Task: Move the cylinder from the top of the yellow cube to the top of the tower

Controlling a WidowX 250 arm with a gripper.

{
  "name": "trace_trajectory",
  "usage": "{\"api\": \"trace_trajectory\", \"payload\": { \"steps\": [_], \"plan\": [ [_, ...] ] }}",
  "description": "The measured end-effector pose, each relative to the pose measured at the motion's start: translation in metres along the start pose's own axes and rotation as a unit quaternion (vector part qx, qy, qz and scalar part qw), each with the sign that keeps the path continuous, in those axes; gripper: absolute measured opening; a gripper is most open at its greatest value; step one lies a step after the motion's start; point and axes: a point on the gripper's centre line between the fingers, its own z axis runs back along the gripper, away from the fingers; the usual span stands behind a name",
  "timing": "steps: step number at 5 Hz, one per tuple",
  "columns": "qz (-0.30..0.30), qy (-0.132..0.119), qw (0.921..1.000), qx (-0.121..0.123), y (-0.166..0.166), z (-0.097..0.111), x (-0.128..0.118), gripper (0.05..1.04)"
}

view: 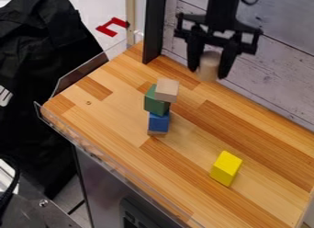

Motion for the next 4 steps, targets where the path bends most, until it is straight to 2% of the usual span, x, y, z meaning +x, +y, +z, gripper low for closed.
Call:
{"api": "trace_trajectory", "payload": {
  "steps": [1, 2, 3, 4],
  "plan": [
    [0.004, -0.001, 1.0, 0.001, 0.003, 0.002, 0.0, 0.554],
    [0.004, 0.008, 0.9999, 0.011, 0.008, 0.005, -0.003, 0.555],
    [0.015, 0.003, 0.9998, 0.008, 0.016, 0.01, -0.006, 0.554],
    [0.036, 0.014, 0.9993, 0.002, 0.03, 0.002, -0.013, 0.554]
  ]
}}
